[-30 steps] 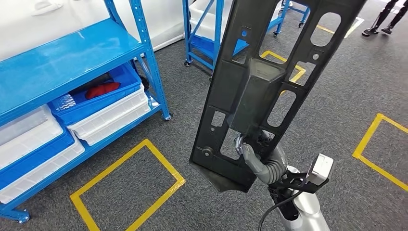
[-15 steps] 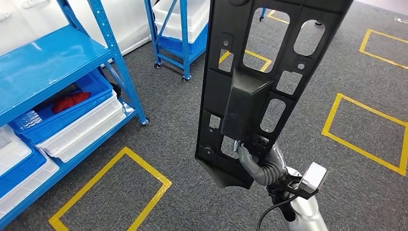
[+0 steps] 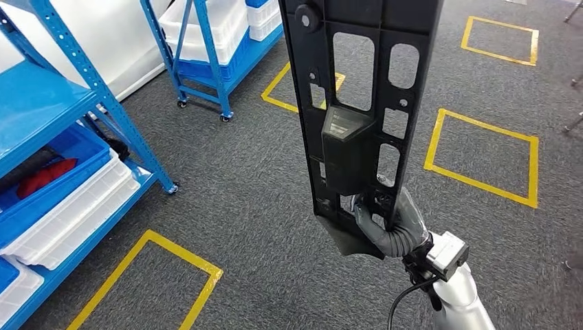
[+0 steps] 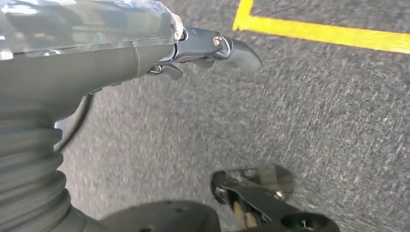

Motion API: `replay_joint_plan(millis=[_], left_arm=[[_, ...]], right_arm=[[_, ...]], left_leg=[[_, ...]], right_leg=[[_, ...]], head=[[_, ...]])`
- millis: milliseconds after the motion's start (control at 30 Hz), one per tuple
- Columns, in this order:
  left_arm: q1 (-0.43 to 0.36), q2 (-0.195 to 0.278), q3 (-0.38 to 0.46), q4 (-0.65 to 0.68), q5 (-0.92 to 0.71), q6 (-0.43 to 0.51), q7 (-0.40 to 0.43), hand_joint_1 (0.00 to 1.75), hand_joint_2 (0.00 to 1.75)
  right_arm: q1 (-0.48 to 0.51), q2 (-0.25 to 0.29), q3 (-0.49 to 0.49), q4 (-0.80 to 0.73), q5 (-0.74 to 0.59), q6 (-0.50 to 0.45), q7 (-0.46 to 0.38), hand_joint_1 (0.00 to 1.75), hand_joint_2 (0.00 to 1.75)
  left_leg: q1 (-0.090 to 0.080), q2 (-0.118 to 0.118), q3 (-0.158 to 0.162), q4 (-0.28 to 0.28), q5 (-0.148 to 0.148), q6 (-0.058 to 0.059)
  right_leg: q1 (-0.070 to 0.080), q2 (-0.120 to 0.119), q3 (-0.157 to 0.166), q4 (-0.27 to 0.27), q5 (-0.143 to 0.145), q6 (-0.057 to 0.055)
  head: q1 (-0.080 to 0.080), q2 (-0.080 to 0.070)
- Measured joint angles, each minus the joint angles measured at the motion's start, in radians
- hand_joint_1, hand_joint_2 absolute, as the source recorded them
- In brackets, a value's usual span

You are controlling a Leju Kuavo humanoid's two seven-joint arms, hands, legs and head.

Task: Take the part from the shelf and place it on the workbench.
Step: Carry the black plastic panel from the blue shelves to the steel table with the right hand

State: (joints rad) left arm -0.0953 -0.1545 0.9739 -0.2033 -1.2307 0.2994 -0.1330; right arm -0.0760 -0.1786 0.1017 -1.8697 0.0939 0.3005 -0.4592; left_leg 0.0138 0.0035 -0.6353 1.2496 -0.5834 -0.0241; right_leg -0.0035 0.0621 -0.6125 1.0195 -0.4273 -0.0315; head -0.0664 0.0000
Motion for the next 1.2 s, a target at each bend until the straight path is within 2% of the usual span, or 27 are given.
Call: replay_joint_plan(millis=[33, 67, 100, 167, 200, 233, 300, 367, 400, 433, 467, 500, 533, 600, 667, 733, 800, 867, 900, 933, 967, 1000, 1033, 1100, 1133, 1167, 1200], left_arm=[[0.001, 0.001, 0.000, 0.000, -0.003, 0.000, 0.009, 0.00, 1.75], [0.003, 0.002, 0.000, 0.000, -0.006, -0.001, 0.019, 0.00, 1.75], [0.006, 0.005, 0.000, 0.000, -0.008, -0.002, 0.029, 0.00, 1.75], [0.010, 0.008, 0.001, 0.000, -0.012, -0.005, 0.045, 0.00, 1.75], [0.010, 0.010, 0.001, 0.000, -0.012, -0.006, 0.050, 0.00, 1.75], [0.010, 0.011, 0.001, 0.000, -0.012, -0.007, 0.054, 0.00, 1.75], [0.011, 0.014, 0.001, 0.000, -0.012, -0.008, 0.061, 0.00, 1.75], [0.012, 0.015, 0.002, 0.000, -0.014, -0.009, 0.064, 0.00, 1.75], [0.014, 0.017, 0.002, 0.000, -0.016, -0.009, 0.064, 0.00, 1.75], [0.015, 0.018, 0.002, 0.000, -0.018, -0.009, 0.064, 0.00, 1.75], [0.016, 0.019, 0.002, 0.000, -0.020, -0.010, 0.063, 0.00, 1.75], [0.016, 0.020, 0.002, 0.000, -0.022, -0.011, 0.063, 0.00, 1.75], [0.015, 0.021, 0.002, 0.000, -0.023, -0.011, 0.062, 0.00, 1.75], [0.015, 0.022, 0.002, 0.000, -0.025, -0.012, 0.061, 0.00, 1.75], [0.014, 0.023, 0.001, 0.000, -0.032, -0.016, 0.058, 0.00, 1.75], [0.012, 0.023, -0.002, 0.000, -0.043, -0.020, 0.052, 0.00, 1.75], [0.012, 0.023, -0.007, 0.000, -0.055, -0.021, 0.046, 0.00, 1.75], [0.013, 0.022, -0.012, 0.000, -0.065, -0.022, 0.047, 0.00, 1.75], [0.014, 0.022, -0.014, 0.000, -0.070, -0.023, 0.051, 0.00, 1.75], [0.016, 0.021, -0.016, 0.000, -0.074, -0.025, 0.056, 0.00, 1.75], [0.017, 0.021, -0.019, 0.000, -0.077, -0.028, 0.061, 0.00, 1.75], [0.018, 0.021, -0.021, 0.000, -0.079, -0.030, 0.065, 0.00, 1.75], [0.019, 0.021, -0.023, 0.000, -0.081, -0.031, 0.066, 0.00, 1.75], [0.019, 0.023, -0.026, 0.000, -0.082, -0.032, 0.068, 0.00, 1.75], [0.018, 0.023, -0.027, 0.000, -0.083, -0.032, 0.069, 0.00, 1.75], [0.018, 0.024, -0.028, 0.000, -0.083, -0.033, 0.069, 0.00, 1.75], [0.017, 0.024, -0.028, 0.000, -0.083, -0.033, 0.070, 0.00, 1.75]], right_arm=[[0.004, -0.006, -0.001, -0.001, 0.002, -0.005, 0.001, 1.75, 1.75], [0.011, -0.013, -0.003, -0.004, 0.003, -0.010, 0.000, 1.75, 1.75], [0.020, -0.021, -0.006, -0.006, 0.002, -0.016, -0.003, 1.75, 1.75], [0.043, -0.038, -0.016, -0.013, -0.005, -0.028, -0.014, 1.75, 1.75], [0.056, -0.046, -0.021, -0.017, -0.009, -0.033, -0.020, 1.75, 1.75], [0.069, -0.053, -0.026, -0.021, -0.014, -0.036, -0.028, 1.75, 1.75], [0.085, -0.064, -0.033, -0.027, -0.022, -0.040, -0.040, 1.75, 1.75], [0.091, -0.067, -0.036, -0.029, -0.026, -0.042, -0.046, 1.75, 1.75], [0.094, -0.067, -0.036, -0.029, -0.027, -0.042, -0.047, 1.75, 1.75], [0.099, -0.067, -0.036, -0.027, -0.027, -0.042, -0.047, 1.75, 1.75], [0.104, -0.067, -0.036, -0.025, -0.027, -0.043, -0.047, 1.75, 1.75], [0.107, -0.067, -0.036, -0.023, -0.027, -0.043, -0.047, 1.75, 1.75], [0.109, -0.067, -0.036, -0.022, -0.027, -0.043, -0.047, 1.75, 1.75], [0.110, -0.067, -0.036, -0.022, -0.027, -0.045, -0.047, 1.75, 1.75], [0.114, -0.067, -0.036, -0.022, -0.028, -0.048, -0.047, 1.75, 1.75], [0.125, -0.067, -0.036, -0.022, -0.030, -0.051, -0.052, 1.75, 1.75], [0.133, -0.062, -0.036, -0.022, -0.038, -0.048, -0.062, 1.75, 1.75], [0.132, -0.050, -0.035, -0.021, -0.046, -0.041, -0.067, 1.75, 1.75], [0.129, -0.041, -0.035, -0.020, -0.048, -0.037, -0.066, 1.75, 1.75], [0.128, -0.031, -0.033, -0.019, -0.049, -0.034, -0.063, 1.75, 1.75], [0.127, -0.021, -0.030, -0.018, -0.048, -0.032, -0.058, 1.75, 1.75], [0.127, -0.011, -0.026, -0.018, -0.047, -0.031, -0.054, 1.75, 1.75], [0.126, -0.003, -0.023, -0.017, -0.046, -0.030, -0.050, 1.75, 1.75], [0.124, 0.009, -0.019, -0.017, -0.045, -0.030, -0.047, 1.75, 1.75], [0.122, 0.014, -0.019, -0.017, -0.045, -0.030, -0.046, 1.75, 1.75], [0.121, 0.017, -0.019, -0.017, -0.045, -0.030, -0.045, 1.75, 1.75], [0.121, 0.018, -0.018, -0.016, -0.045, -0.030, -0.044, 1.75, 1.75]], left_leg=[[-0.001, -0.012, 0.028, -0.069, 0.043, 0.006], [-0.001, -0.038, 0.056, -0.137, 0.075, 0.013], [-0.001, -0.062, 0.078, -0.192, 0.095, 0.017], [-0.004, -0.090, 0.092, -0.234, 0.100, 0.021], [-0.006, -0.083, 0.094, -0.241, 0.102, 0.023], [-0.005, -0.071, 0.096, -0.247, 0.107, 0.028], [-0.002, -0.045, 0.104, -0.263, 0.117, 0.039], [-0.003, -0.016, 0.107, -0.271, 0.120, 0.046], [-0.005, -0.001, 0.106, -0.271, 0.119, 0.047], [-0.006, 0.013, 0.106, -0.271, 0.118, 0.046], [-0.006, 0.027, 0.106, -0.270, 0.116, 0.045], [-0.006, 0.040, 0.107, -0.270, 0.115, 0.043], [-0.006, 0.052, 0.109, -0.268, 0.112, 0.040], [-0.009, 0.071, 0.113, -0.264, 0.105, 0.030], [-0.013, 0.086, 0.118, -0.262, 0.098, 0.017], [-0.011, 0.098, 0.124, -0.263, 0.093, 0.005], [-0.007, 0.072, 0.116, -0.232, 0.067, -0.005], [-0.003, 0.026, 0.065, -0.116, 0.003, -0.008], [-0.003, 0.013, 0.028, -0.041, -0.029, -0.008], [-0.003, 0.007, -0.003, 0.020, -0.047, -0.007], [-0.003, 0.004, -0.020, 0.045, -0.044, -0.005], [-0.004, 0.001, -0.017, 0.027, -0.019, -0.001], [-0.004, -0.006, 0.004, -0.031, 0.022, 0.004], [-0.004, -0.045, 0.061, -0.174, 0.089, 0.013], [-0.005, -0.062, 0.079, -0.219, 0.105, 0.015], [-0.007, -0.072, 0.086, -0.238, 0.107, 0.017], [-0.009, -0.068, 0.089, -0.243, 0.107, 0.019]], right_leg=[[0.001, 0.015, 0.001, 0.002, -0.001, 0.001], [0.001, 0.027, 0.000, 0.004, -0.001, 0.003], [0.000, 0.039, -0.003, 0.007, -0.001, 0.007], [-0.006, 0.060, -0.013, 0.007, 0.004, 0.020], [-0.009, 0.071, -0.016, 0.005, 0.008, 0.029], [-0.011, 0.070, -0.018, 0.005, 0.009, 0.035], [-0.006, 0.024, -0.036, 0.041, -0.014, 0.042], [-0.006, -0.037, -0.090, 0.152, -0.075, 0.048], [-0.009, -0.049, -0.122, 0.218, -0.104, 0.051], [-0.013, -0.054, -0.143, 0.263, -0.117, 0.055], [-0.016, -0.057, -0.146, 0.274, -0.114, 0.058], [-0.019, -0.063, -0.125, 0.241, -0.092, 0.060], [-0.021, -0.074, -0.086, 0.175, -0.061, 0.062], [-0.018, -0.113, -0.011, 0.044, -0.024, 0.055], [-0.010, -0.127, 0.012, 0.001, -0.023, 0.043], [-0.009, -0.106, 0.012, -0.001, -0.021, 0.031], [-0.011, -0.087, 0.014, -0.005, -0.017, 0.017], [-0.011, -0.067, 0.015, -0.007, -0.016, 0.006], [-0.008, -0.056, 0.015, -0.007, -0.016, 0.003], [-0.005, -0.043, 0.015, -0.006, -0.017, 0.001], [-0.002, -0.029, 0.015, -0.005, -0.017, 0.000], [0.000, -0.014, 0.016, -0.003, -0.018, 0.000], [0.001, -0.001, 0.017, -0.001, -0.018, 0.000], [0.001, 0.023, 0.017, 0.003, -0.020, 0.004], [0.000, 0.033, 0.015, 0.005, -0.019, 0.008], [-0.002, 0.043, 0.012, 0.005, -0.018, 0.014], [-0.004, 0.053, 0.009, 0.003, -0.015, 0.021]], head=[[0.000, 0.000], [0.000, 0.000], [0.000, 0.000], [0.000, 0.000], [0.000, 0.000], [0.000, 0.000], [0.000, 0.000], [0.000, 0.000], [0.000, 0.000], [0.000, 0.000], [0.000, 0.000], [0.000, 0.000], [0.000, 0.000], [0.000, 0.000], [0.000, 0.000], [0.000, 0.000], [0.000, 0.000], [0.000, 0.000], [0.000, 0.000], [0.000, 0.000], [0.000, 0.000], [0.000, 0.000], [0.000, 0.000], [0.000, 0.000], [0.000, 0.000], [0.000, 0.000], [0.000, 0.000]])
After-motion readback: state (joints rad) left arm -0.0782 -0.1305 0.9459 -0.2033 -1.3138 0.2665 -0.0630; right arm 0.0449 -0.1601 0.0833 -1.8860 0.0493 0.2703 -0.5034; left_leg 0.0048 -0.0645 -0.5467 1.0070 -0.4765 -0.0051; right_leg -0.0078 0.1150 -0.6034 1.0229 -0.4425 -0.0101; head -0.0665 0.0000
